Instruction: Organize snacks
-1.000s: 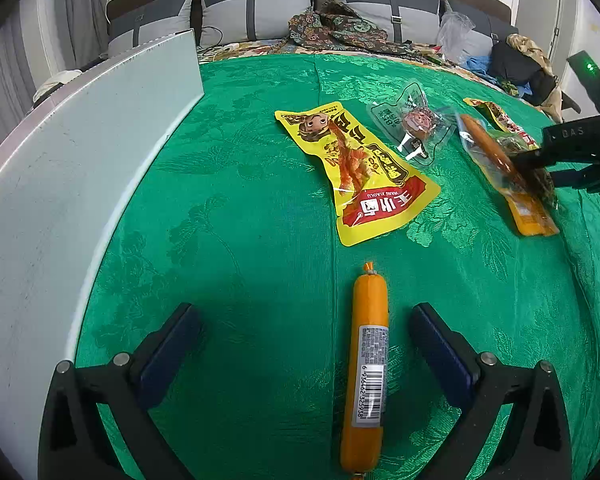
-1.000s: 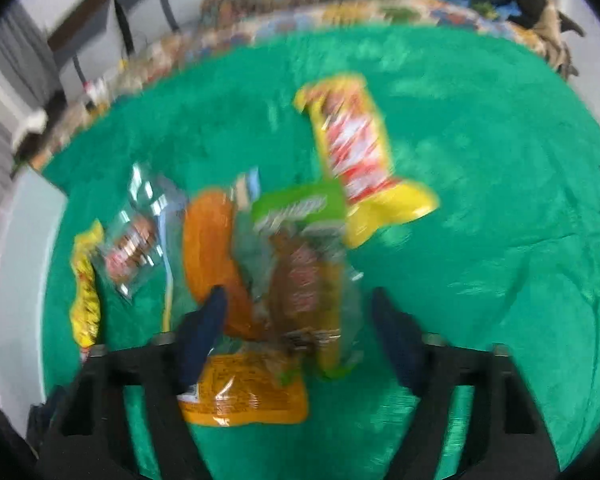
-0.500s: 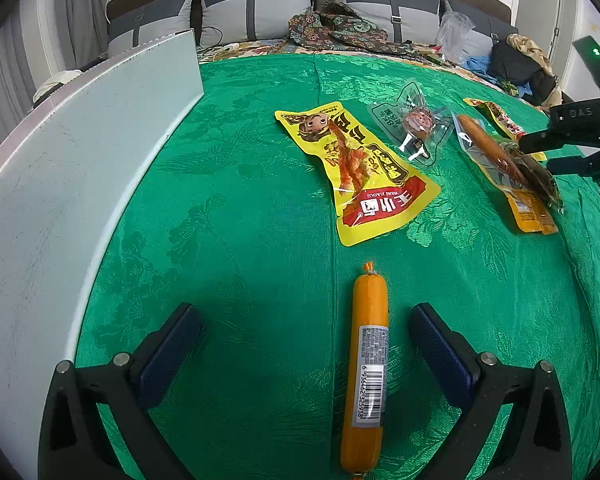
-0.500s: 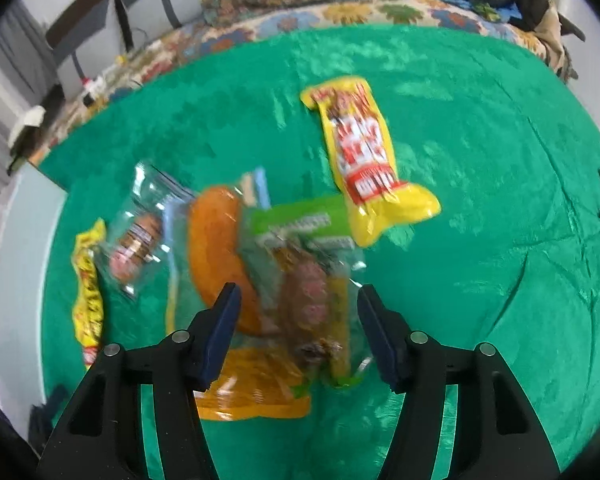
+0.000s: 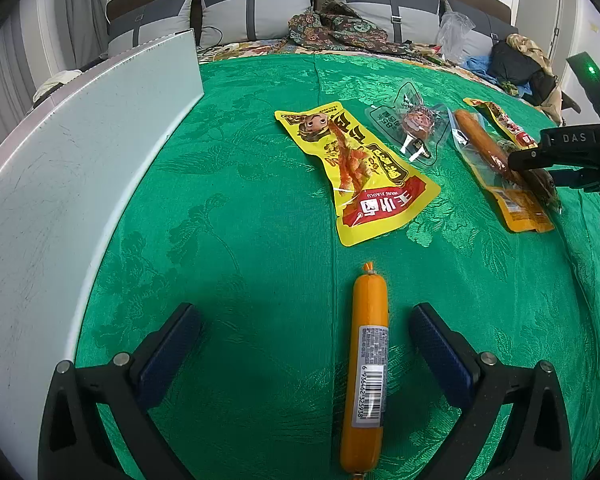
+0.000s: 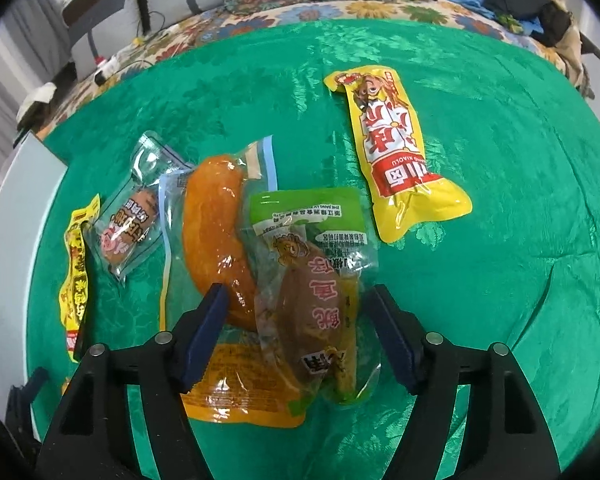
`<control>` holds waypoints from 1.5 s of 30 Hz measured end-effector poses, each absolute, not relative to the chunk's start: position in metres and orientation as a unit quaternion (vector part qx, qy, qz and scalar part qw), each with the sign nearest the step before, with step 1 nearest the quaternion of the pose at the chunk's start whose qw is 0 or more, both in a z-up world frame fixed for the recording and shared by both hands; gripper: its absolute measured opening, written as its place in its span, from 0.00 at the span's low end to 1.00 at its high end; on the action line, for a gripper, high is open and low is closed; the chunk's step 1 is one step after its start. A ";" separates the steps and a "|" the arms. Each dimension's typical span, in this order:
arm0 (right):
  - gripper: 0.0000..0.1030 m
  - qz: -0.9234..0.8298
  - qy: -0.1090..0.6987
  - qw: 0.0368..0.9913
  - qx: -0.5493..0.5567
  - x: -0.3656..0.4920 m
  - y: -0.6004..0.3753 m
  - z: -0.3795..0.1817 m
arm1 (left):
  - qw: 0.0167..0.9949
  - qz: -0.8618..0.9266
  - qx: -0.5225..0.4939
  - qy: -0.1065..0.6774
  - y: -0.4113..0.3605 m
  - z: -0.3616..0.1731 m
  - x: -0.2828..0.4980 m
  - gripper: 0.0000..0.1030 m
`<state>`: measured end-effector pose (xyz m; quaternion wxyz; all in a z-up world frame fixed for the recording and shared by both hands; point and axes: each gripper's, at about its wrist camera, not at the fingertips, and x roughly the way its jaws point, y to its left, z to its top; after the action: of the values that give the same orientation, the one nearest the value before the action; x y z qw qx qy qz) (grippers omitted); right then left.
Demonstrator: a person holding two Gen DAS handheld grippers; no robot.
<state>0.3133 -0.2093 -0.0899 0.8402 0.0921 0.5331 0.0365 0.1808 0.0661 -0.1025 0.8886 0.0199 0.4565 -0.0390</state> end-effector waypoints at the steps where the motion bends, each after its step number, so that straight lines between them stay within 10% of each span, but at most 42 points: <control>1: 0.68 0.038 0.532 0.840 0.096 0.313 -0.211 -0.089 | 0.889 -0.039 0.020 0.456 0.066 -0.103 0.181 1.00; 15: 0.66 0.047 0.508 0.814 0.279 0.308 -0.278 -0.081 | 0.889 -0.039 0.020 0.456 0.066 -0.102 0.181 1.00; 28: 0.65 0.034 0.586 0.809 0.029 0.323 -0.184 -0.087 | 0.889 -0.039 0.020 0.456 0.066 -0.102 0.180 1.00; 31: 0.59 0.033 0.584 0.811 0.007 0.321 -0.178 -0.087 | 0.889 -0.039 0.020 0.456 0.066 -0.102 0.180 1.00; 33: 0.32 0.034 0.582 0.812 0.017 0.319 -0.183 -0.080 | 0.889 -0.039 0.020 0.456 0.066 -0.102 0.180 1.00; 45: 0.29 0.077 0.598 0.791 0.101 0.272 -0.236 -0.073 | 0.861 -0.073 0.036 0.502 0.066 -0.099 0.180 0.99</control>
<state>0.2721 -0.2358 -0.0726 0.7911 0.1009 0.5984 0.0771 0.1800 0.0661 -0.0989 0.8613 0.0364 0.5015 -0.0732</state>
